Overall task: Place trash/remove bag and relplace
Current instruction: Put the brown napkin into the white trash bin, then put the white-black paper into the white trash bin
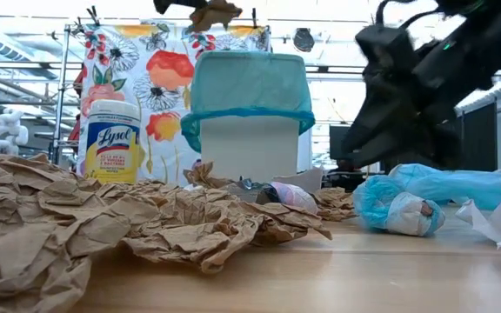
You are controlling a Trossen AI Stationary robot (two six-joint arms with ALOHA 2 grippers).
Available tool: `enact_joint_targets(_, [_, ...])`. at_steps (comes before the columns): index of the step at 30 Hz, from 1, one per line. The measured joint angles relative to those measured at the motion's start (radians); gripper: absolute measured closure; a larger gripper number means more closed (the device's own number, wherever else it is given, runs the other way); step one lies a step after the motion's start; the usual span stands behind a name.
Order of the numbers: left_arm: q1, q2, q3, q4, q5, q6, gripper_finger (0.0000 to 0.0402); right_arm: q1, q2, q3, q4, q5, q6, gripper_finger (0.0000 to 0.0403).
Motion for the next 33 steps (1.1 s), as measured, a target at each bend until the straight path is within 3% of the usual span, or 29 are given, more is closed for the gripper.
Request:
enact_joint_targets(7, [0.176, 0.131, 0.132, 0.030, 0.065, 0.065, 0.0401, -0.180, 0.000, -0.046, 0.220, -0.184, -0.217, 0.0284])
enact_joint_targets(14, [0.290, 0.245, 0.174, 0.099, 0.082, 0.071, 0.0382, -0.314, -0.001, -0.046, 0.296, -0.307, -0.334, 0.0309])
enact_joint_targets(25, [0.328, 0.267, 0.175, 0.111, 0.088, 0.027, 0.0285, -0.354, -0.001, -0.046, 0.301, -0.362, -0.346, 0.0319])
enact_joint_targets(29, [0.306, 0.219, 0.175, 0.082, 0.098, -0.007, 0.0275, -0.352, -0.001, -0.046, 0.301, -0.364, -0.326, 0.0319])
enact_joint_targets(33, [0.257, 0.136, 0.159, 0.043, 0.191, 0.010, 0.0274, -0.351, -0.001, -0.046, 0.301, -0.427, -0.292, 0.0319])
